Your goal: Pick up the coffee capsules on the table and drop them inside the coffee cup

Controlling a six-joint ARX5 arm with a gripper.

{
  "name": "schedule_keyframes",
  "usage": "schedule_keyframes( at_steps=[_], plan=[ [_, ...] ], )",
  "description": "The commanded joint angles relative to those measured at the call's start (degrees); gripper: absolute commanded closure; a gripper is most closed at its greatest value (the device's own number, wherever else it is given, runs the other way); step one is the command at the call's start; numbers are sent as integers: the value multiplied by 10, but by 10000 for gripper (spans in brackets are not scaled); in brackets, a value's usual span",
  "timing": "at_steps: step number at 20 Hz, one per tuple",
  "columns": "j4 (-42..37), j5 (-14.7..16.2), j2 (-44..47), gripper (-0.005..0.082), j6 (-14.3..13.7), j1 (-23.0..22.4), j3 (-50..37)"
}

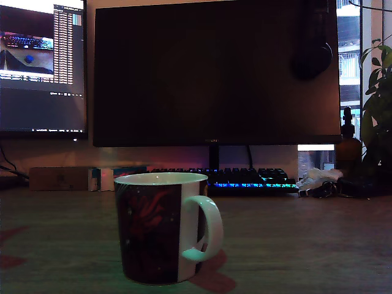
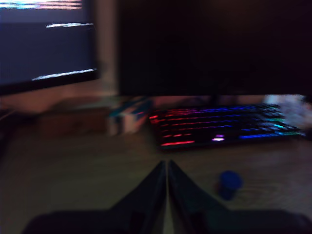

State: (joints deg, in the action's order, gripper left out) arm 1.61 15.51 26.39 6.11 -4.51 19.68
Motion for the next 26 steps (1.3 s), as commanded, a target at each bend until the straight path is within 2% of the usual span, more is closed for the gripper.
schedule_keyframes(
  at_steps=[1, 4, 6, 8, 11, 12, 17, 26],
  plan=[
    [-37, 18, 26, 791, -16, -2, -10],
    [-95, 48, 68, 791, -18, -2, -10],
    [-130, 85, 93, 791, -18, -3, -13],
    [-158, 96, 111, 791, -16, -13, -19],
    [-212, 96, 123, 791, -8, -39, -47],
    [-219, 96, 125, 791, 4, -48, -56],
    [-240, 79, 126, 791, 10, -90, -94],
    [-247, 66, 125, 791, 1, -106, -130]
  ],
)
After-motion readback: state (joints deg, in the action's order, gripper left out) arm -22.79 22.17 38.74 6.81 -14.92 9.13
